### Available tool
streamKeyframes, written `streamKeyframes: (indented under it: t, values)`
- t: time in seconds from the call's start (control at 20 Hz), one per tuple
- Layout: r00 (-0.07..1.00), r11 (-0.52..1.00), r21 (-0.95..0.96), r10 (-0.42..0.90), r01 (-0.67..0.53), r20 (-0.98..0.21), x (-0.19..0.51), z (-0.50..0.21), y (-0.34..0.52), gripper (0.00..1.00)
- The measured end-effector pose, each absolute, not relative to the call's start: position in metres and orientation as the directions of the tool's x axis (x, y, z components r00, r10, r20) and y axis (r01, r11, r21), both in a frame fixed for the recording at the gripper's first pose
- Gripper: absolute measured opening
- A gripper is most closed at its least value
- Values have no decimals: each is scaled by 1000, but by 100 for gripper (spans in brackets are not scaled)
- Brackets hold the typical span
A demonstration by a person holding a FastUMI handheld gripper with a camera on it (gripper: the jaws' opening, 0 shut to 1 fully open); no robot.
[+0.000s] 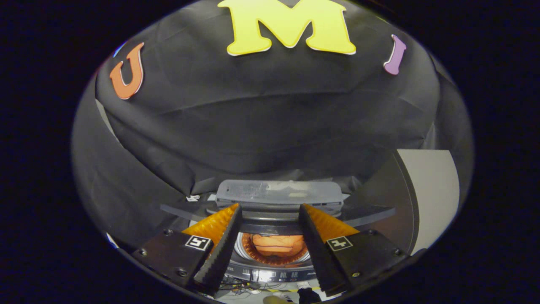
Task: Put the clothes into the washing machine and then close the washing machine lid.
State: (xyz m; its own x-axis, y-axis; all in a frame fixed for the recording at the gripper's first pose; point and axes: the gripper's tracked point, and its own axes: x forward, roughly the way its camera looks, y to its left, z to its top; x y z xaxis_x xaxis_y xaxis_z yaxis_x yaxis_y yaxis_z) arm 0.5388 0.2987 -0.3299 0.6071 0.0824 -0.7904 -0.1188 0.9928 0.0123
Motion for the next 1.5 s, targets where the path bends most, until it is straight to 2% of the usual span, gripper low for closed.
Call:
streamKeyframes:
  t: [0.25, 0.6, 0.95, 1.0, 1.1, 1.35, 1.5]
  values:
    - [534, 996, 34, 72, -80, -843, 491, -367, 288, 85]
    - [616, 995, 44, 92, -92, -782, 442, -327, 269, 85]
    - [854, 992, 33, 121, -121, -507, 345, -176, 186, 86]
    - [872, 992, 49, 124, -115, -474, 329, -160, 170, 87]
    - [911, 994, 29, 104, -101, -399, 307, -131, 130, 96]
    - [965, 999, -40, -7, -4, -262, 227, -79, 18, 98]
    - [979, 1000, -12, -6, 4, -202, 180, -64, -12, 98]
